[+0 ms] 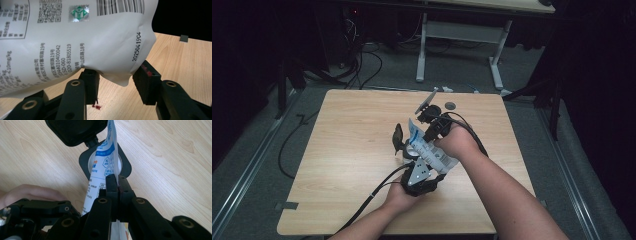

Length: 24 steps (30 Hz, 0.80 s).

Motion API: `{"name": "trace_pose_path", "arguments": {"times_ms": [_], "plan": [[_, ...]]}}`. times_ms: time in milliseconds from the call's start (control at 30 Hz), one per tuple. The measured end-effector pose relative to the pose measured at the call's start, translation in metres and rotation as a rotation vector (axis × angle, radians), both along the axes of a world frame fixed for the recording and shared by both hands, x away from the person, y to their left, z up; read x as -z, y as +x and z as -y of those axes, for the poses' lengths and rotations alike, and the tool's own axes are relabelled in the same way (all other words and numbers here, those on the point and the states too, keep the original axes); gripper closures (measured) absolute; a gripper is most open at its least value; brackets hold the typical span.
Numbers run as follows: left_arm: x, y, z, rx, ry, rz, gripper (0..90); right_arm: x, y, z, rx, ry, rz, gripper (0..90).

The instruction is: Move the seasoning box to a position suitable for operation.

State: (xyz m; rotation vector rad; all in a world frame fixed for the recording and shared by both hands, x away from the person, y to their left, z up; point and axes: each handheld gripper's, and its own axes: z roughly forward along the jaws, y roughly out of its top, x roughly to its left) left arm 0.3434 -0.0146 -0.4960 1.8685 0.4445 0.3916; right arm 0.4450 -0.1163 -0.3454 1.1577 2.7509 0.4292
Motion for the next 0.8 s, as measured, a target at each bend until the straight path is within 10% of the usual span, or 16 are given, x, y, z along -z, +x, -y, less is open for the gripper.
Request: {"name": "trace_pose_path", "arguments": {"times_ms": [800], "plan": [[0.013, 0.002, -0.005, -0.002, 0.030, -0.049, 57.0, 0.004, -0.004, 0.008, 0.029, 0.013, -0.024, 89.6]]}}
